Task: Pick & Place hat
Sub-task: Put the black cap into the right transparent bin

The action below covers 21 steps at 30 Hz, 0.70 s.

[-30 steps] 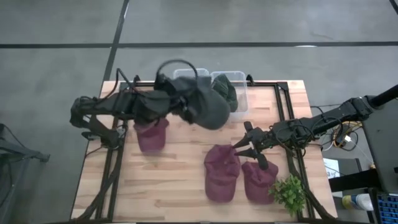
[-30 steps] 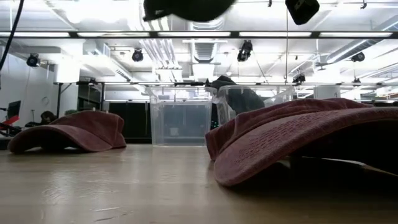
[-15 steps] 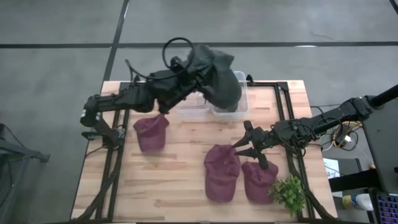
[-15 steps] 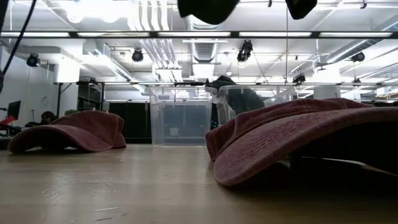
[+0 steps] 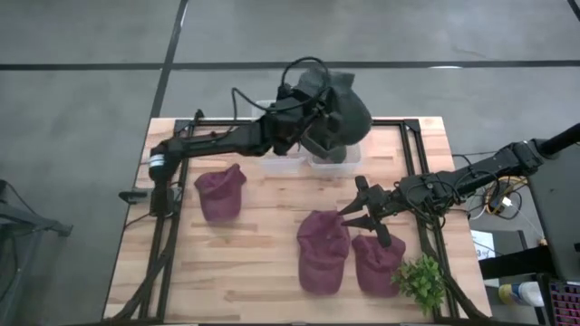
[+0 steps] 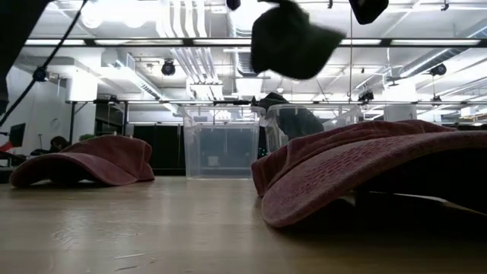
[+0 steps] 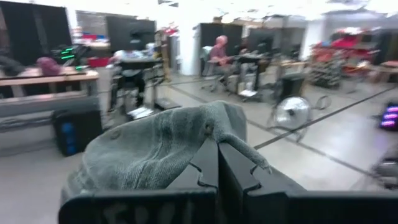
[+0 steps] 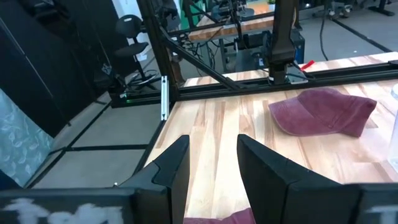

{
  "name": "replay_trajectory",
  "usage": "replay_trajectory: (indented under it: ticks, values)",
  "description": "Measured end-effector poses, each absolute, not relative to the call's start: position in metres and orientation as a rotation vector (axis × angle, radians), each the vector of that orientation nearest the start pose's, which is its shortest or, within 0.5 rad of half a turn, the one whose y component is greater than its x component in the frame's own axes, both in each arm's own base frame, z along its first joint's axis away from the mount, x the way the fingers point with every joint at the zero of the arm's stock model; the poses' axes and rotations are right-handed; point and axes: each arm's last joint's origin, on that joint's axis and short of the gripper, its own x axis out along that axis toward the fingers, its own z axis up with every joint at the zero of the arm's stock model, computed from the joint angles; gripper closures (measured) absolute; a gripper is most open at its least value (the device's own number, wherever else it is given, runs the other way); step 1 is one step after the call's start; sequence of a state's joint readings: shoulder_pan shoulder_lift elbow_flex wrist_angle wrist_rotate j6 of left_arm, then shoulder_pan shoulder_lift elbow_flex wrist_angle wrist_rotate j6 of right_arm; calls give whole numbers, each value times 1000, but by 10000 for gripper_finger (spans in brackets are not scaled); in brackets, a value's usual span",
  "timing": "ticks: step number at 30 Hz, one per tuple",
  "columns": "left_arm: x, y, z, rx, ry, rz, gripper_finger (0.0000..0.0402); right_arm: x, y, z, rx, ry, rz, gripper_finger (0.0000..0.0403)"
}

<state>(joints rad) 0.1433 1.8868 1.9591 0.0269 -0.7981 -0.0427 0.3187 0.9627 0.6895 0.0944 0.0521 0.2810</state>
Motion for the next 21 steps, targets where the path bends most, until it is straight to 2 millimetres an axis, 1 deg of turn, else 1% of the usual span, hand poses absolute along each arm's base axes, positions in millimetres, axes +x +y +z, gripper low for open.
replay_trajectory:
  ticks: [4,9,15,21]
  values:
    - [435,96,422,-84,-96,988,402,206,66,295,245,213,239,273]
    - [449,106,399,-84,-52,1003,401,206,66,294,245,217,239,273]
    - [456,108,386,-64,-6,1007,402,206,66,294,249,221,238,273]
    - [458,109,374,-45,87,1010,401,206,66,294,251,221,237,273]
